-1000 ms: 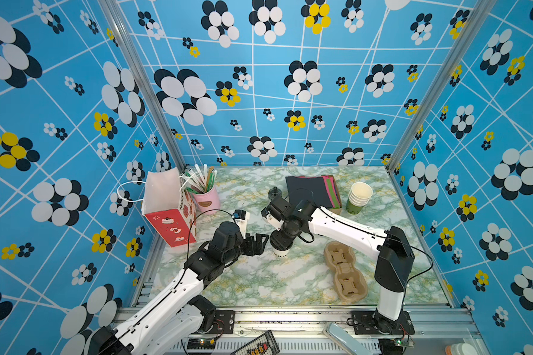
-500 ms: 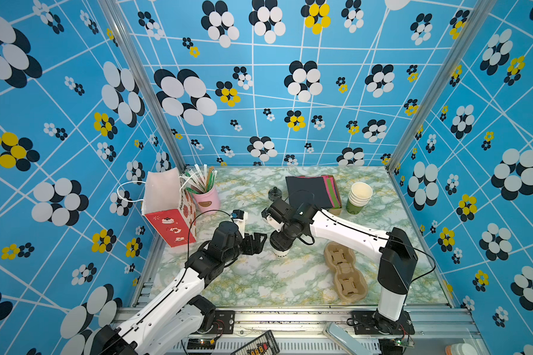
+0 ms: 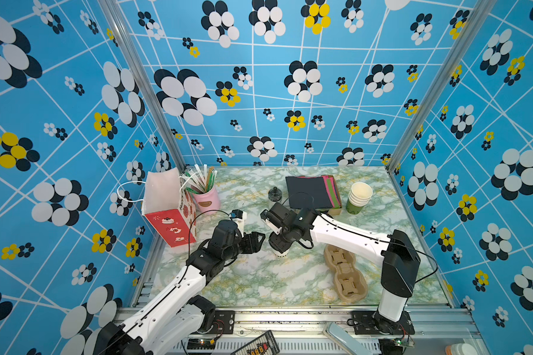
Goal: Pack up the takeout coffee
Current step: 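Lower the black lid onto the white cup's rim with the right gripper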
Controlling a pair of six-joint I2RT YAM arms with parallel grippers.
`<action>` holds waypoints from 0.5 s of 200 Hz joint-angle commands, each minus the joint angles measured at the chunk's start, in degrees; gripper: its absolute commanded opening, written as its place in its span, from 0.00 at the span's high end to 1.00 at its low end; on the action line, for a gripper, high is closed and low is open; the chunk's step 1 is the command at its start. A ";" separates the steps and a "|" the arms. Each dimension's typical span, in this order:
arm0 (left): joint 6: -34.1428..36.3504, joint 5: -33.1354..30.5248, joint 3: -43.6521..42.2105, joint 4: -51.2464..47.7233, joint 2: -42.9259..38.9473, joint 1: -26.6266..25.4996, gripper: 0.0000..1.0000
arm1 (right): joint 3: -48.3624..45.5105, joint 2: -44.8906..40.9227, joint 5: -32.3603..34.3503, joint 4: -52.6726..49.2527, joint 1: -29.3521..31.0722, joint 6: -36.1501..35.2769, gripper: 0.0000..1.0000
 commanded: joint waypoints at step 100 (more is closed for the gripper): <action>-2.80 7.60 -0.52 5.59 7.43 0.51 0.39 | -13.12 8.30 -5.59 -8.31 1.37 1.96 0.66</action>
